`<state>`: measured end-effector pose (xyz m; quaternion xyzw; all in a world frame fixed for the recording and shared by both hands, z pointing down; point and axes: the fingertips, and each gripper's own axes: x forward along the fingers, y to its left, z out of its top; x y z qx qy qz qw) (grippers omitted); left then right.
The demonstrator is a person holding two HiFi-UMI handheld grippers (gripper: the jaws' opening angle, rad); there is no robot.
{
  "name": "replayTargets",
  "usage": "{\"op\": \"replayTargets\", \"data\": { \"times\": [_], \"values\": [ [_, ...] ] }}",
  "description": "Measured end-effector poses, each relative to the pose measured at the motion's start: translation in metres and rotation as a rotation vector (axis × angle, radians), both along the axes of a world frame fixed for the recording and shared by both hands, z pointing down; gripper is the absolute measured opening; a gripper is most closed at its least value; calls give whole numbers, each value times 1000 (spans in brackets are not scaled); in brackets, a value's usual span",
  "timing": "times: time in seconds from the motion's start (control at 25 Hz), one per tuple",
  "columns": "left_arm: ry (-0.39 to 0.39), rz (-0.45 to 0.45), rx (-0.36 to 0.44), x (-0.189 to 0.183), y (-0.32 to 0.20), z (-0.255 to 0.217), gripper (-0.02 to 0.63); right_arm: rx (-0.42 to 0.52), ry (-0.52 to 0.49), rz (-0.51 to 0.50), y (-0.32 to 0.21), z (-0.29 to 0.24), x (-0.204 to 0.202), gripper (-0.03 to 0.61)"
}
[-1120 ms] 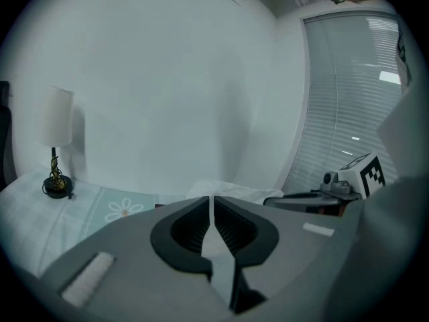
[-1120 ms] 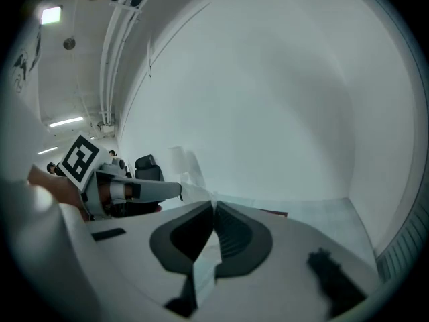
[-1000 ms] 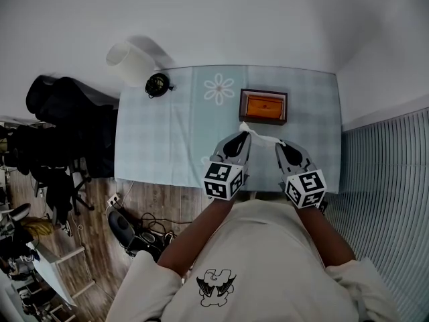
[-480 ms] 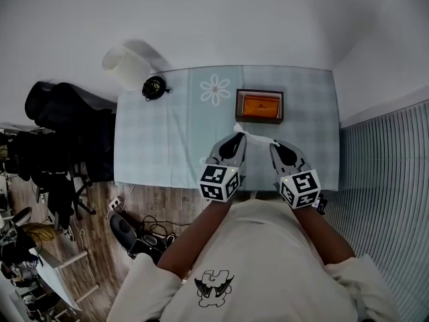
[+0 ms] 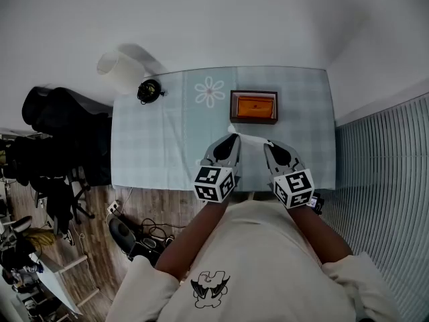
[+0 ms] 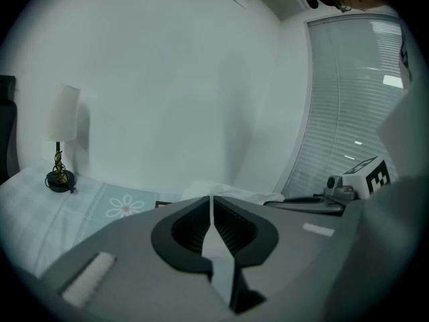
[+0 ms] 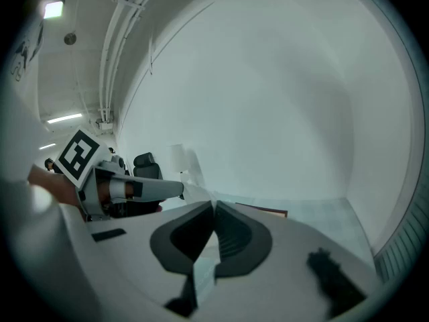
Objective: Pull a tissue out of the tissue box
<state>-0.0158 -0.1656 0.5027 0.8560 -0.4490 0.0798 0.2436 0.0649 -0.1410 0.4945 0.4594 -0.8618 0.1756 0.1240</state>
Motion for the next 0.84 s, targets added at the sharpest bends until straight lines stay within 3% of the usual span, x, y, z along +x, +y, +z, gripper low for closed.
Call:
{"op": "replayTargets", "data": {
  "times": [0.84],
  "values": [
    [1,6,-8,2,0,2,25,-7,-1,11,-3,2,2,14]
  ]
}}
